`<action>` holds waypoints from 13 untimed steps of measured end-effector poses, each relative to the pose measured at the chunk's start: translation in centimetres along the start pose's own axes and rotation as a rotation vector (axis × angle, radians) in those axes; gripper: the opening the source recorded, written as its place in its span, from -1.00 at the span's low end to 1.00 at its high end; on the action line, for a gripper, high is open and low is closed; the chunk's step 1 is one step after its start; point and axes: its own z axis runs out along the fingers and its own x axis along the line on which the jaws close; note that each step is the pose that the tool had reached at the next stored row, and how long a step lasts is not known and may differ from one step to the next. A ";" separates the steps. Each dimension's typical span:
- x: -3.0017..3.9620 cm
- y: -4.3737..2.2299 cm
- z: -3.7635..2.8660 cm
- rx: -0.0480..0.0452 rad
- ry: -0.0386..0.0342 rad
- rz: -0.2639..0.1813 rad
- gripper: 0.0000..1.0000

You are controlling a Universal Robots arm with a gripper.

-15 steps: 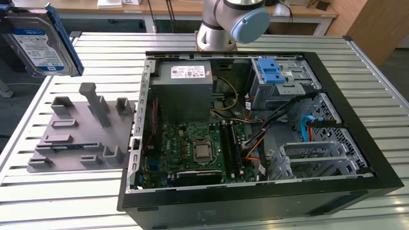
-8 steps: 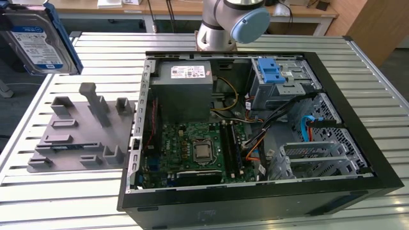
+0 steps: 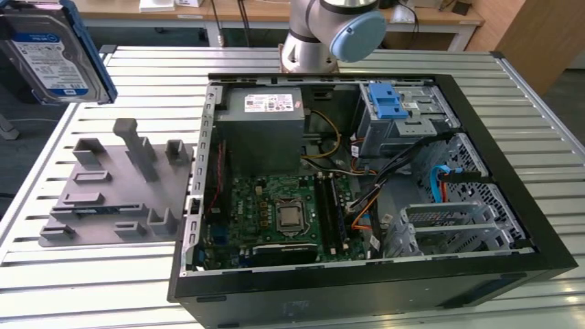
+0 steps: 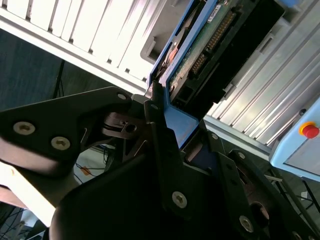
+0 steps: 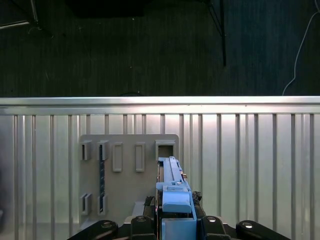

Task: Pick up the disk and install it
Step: 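Pick up the disk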

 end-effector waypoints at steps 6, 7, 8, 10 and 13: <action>0.00 -0.01 -0.48 0.0001 0.0000 0.000 -0.27; 0.00 -0.01 -0.56 0.0001 0.0000 0.000 -0.27; 0.00 -0.01 -0.65 0.0001 0.0000 0.000 -0.27; 0.00 -0.01 -0.82 0.0001 0.0000 0.000 -0.27; 0.00 -0.01 -1.04 0.0002 0.0000 0.000 -0.27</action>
